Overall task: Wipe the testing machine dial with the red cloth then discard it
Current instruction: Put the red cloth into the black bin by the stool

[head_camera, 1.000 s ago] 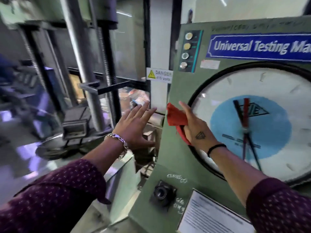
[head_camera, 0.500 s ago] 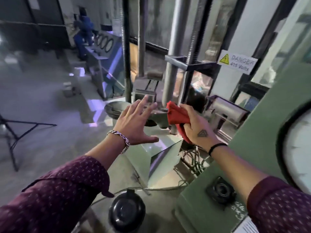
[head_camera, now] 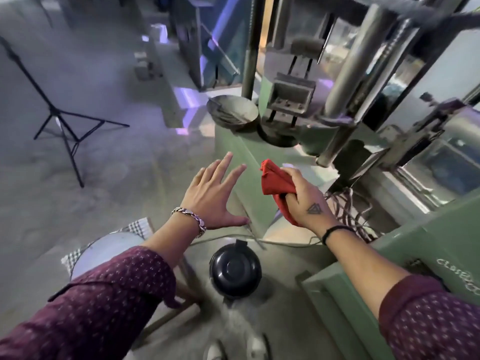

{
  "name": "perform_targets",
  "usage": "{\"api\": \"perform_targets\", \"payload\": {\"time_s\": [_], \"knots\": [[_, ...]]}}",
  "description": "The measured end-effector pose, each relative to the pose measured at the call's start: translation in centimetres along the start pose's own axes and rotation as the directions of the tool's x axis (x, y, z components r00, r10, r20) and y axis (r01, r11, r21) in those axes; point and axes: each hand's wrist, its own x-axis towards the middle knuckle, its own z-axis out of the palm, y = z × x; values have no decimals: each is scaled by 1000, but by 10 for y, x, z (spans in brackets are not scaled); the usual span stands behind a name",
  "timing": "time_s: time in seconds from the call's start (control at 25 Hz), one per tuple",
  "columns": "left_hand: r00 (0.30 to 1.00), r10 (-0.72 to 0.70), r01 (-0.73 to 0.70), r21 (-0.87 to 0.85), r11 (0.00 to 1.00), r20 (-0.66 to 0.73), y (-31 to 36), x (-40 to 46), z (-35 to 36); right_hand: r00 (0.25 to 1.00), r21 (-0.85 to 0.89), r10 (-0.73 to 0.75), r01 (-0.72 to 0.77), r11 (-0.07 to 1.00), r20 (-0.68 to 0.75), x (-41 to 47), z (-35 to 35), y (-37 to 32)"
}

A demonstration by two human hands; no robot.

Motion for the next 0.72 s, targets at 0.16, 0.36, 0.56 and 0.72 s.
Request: {"api": "perform_targets", "payload": {"time_s": [0.16,0.36,0.56,0.72], "knots": [[993,-76,79,-37,996,91,-34,-14,48,996,13,25,-27,1000,89,3,61,16],[973,-122,134,-51,990,196,-60,-32,108,975,50,155,-165,985,160,-14,125,44],[940,-165,194,-71,978,298,-70,-49,152,938,93,261,-288,953,229,-39,166,73],[914,-210,253,-82,964,348,-80,-49,187,900,66,323,-356,932,295,-58,201,102]]}}
